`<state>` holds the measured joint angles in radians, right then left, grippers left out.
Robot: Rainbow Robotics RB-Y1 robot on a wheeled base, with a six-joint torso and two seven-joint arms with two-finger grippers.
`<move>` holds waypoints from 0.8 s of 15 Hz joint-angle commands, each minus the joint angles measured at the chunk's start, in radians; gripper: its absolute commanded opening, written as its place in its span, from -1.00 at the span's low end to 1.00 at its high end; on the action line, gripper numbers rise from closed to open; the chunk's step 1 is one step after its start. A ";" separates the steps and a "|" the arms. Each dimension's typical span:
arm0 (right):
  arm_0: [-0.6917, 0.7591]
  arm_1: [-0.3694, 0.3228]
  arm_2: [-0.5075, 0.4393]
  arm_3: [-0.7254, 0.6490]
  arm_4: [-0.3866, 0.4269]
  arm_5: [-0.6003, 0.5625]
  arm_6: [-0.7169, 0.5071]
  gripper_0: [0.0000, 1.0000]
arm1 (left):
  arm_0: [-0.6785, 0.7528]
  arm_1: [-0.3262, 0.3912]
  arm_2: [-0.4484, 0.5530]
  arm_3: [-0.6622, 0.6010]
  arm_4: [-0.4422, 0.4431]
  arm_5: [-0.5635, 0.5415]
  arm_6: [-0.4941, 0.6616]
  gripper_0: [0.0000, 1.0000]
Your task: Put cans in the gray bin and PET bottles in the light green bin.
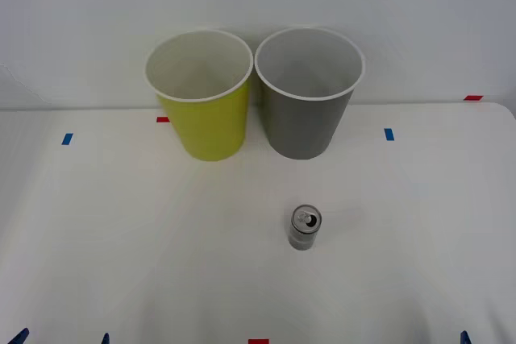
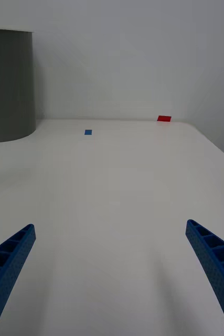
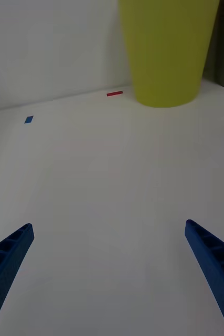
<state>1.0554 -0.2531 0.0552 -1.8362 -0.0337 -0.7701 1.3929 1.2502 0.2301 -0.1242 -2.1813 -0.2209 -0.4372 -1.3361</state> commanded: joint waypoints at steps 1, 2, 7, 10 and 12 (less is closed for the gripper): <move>0.000 0.000 0.000 0.000 0.000 0.000 0.000 1.00 | 0.000 0.000 0.000 0.000 0.000 0.000 0.000 1.00; 0.000 0.000 0.000 0.000 0.000 0.000 0.000 1.00 | 0.000 0.000 0.000 0.000 0.000 0.000 0.000 1.00; 0.000 0.000 0.000 0.000 0.000 0.000 0.000 1.00 | 0.000 0.000 0.000 0.000 0.000 0.000 0.000 1.00; 0.000 0.000 0.000 0.000 0.000 0.000 0.000 1.00 | 0.000 0.000 0.000 0.000 0.000 0.000 0.000 1.00; 0.000 0.000 0.000 0.000 0.000 0.000 0.000 1.00 | 0.000 0.000 0.000 0.000 0.000 0.000 0.000 1.00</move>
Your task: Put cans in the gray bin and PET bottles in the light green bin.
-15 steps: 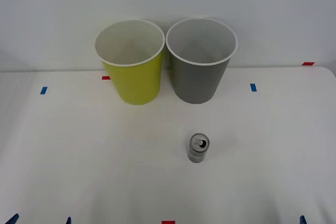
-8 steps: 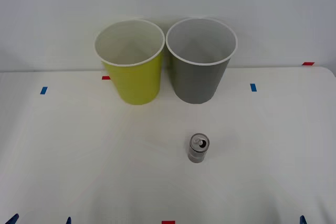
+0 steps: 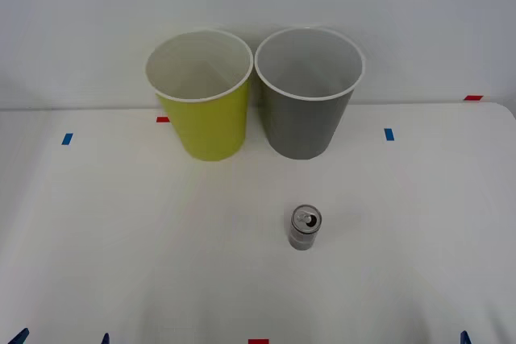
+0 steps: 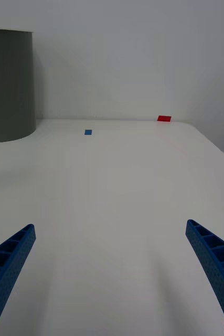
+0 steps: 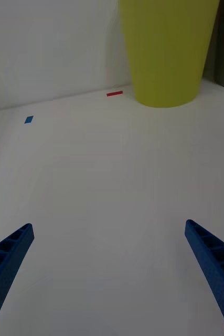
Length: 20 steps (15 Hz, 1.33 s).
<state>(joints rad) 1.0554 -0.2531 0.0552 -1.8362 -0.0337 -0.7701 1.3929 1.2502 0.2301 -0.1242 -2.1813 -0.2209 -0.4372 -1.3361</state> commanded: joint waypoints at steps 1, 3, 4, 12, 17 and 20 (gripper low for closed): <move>0.000 0.000 0.000 0.000 0.000 0.000 0.000 1.00 | 0.000 0.000 0.000 0.000 0.000 0.000 0.000 1.00; 0.000 0.000 0.000 0.000 0.000 0.000 0.000 1.00 | 0.000 0.000 0.000 0.000 0.000 0.000 0.000 1.00; 0.000 0.000 0.000 0.000 0.000 0.000 0.000 1.00 | 0.000 0.000 0.000 0.000 0.000 0.000 0.000 1.00; 0.000 0.000 0.000 0.000 0.000 0.000 0.000 1.00 | 0.000 0.000 0.000 0.000 0.000 0.000 0.000 1.00; 0.000 0.000 0.000 0.000 0.000 0.000 0.000 1.00 | 0.000 0.000 0.000 0.000 0.000 0.000 0.000 1.00; 0.000 0.000 0.000 0.000 0.000 0.000 0.000 1.00 | 0.000 0.000 0.000 0.000 0.000 0.000 0.000 1.00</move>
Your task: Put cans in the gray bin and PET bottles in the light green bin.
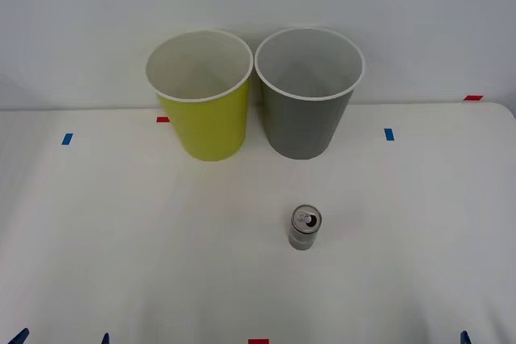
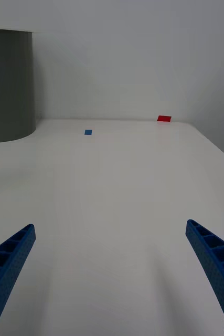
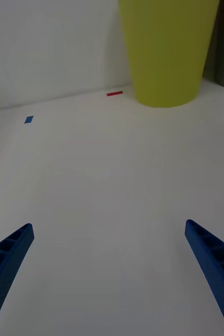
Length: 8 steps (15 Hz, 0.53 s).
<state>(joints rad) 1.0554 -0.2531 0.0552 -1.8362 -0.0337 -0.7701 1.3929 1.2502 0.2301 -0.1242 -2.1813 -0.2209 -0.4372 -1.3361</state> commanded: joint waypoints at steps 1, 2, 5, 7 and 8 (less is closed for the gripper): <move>0.000 0.000 0.000 0.000 0.000 0.000 0.000 1.00 | 0.000 0.000 0.000 0.000 0.000 0.000 0.000 1.00; 0.000 0.000 0.000 0.000 0.000 0.000 0.000 1.00 | 0.000 0.000 0.000 0.000 0.000 0.000 0.000 1.00; 0.000 0.000 0.000 0.000 0.000 0.000 0.000 1.00 | 0.000 0.000 0.000 0.000 0.000 0.000 0.000 1.00; 0.000 0.000 0.000 0.000 0.000 0.000 0.000 1.00 | 0.000 0.000 0.000 0.000 0.000 0.000 0.000 1.00; 0.000 0.000 0.000 0.000 0.000 0.000 0.000 1.00 | 0.000 0.000 0.000 0.000 0.000 0.000 0.000 1.00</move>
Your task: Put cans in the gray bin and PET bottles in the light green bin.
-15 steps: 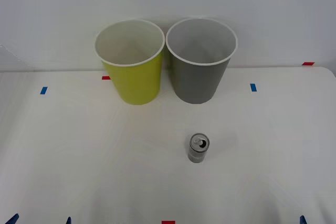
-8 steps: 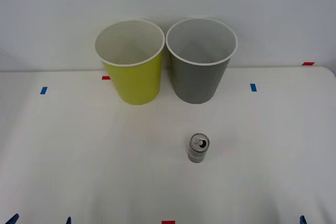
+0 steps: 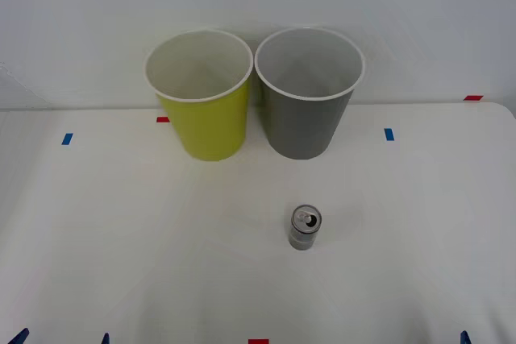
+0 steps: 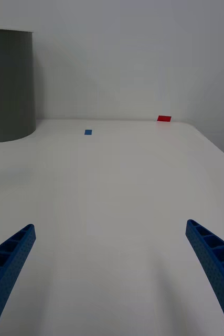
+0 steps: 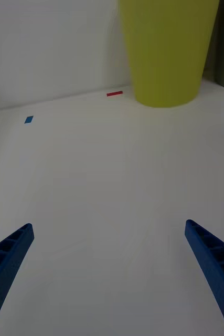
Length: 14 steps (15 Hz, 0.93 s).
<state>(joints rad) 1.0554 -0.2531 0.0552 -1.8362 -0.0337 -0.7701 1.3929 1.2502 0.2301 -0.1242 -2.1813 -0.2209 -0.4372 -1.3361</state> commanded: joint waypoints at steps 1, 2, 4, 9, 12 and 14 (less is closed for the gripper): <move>0.000 0.000 0.000 0.000 0.000 0.000 0.000 1.00 | 0.000 0.000 0.000 0.000 0.000 0.000 0.000 1.00; 0.000 0.000 0.000 0.000 0.000 0.000 0.000 1.00 | 0.000 0.000 0.000 0.000 0.000 0.000 0.000 1.00; 0.000 0.000 0.000 0.000 0.000 0.000 0.000 1.00 | 0.000 0.000 0.000 0.000 0.000 0.000 0.000 1.00; 0.000 0.000 0.000 0.000 0.000 0.000 0.000 1.00 | 0.000 0.000 0.000 0.000 0.000 0.000 0.000 1.00; 0.000 0.000 0.000 0.000 0.000 0.000 0.000 1.00 | 0.000 0.000 0.000 0.000 0.000 0.000 0.000 1.00; 0.000 0.000 0.000 0.000 0.000 0.000 0.000 1.00 | 0.000 0.000 0.000 0.000 0.000 0.000 0.000 1.00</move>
<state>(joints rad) 1.0554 -0.2531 0.0552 -1.8362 -0.0337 -0.7701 1.3929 1.2502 0.2301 -0.1242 -2.1813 -0.2209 -0.4372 -1.3361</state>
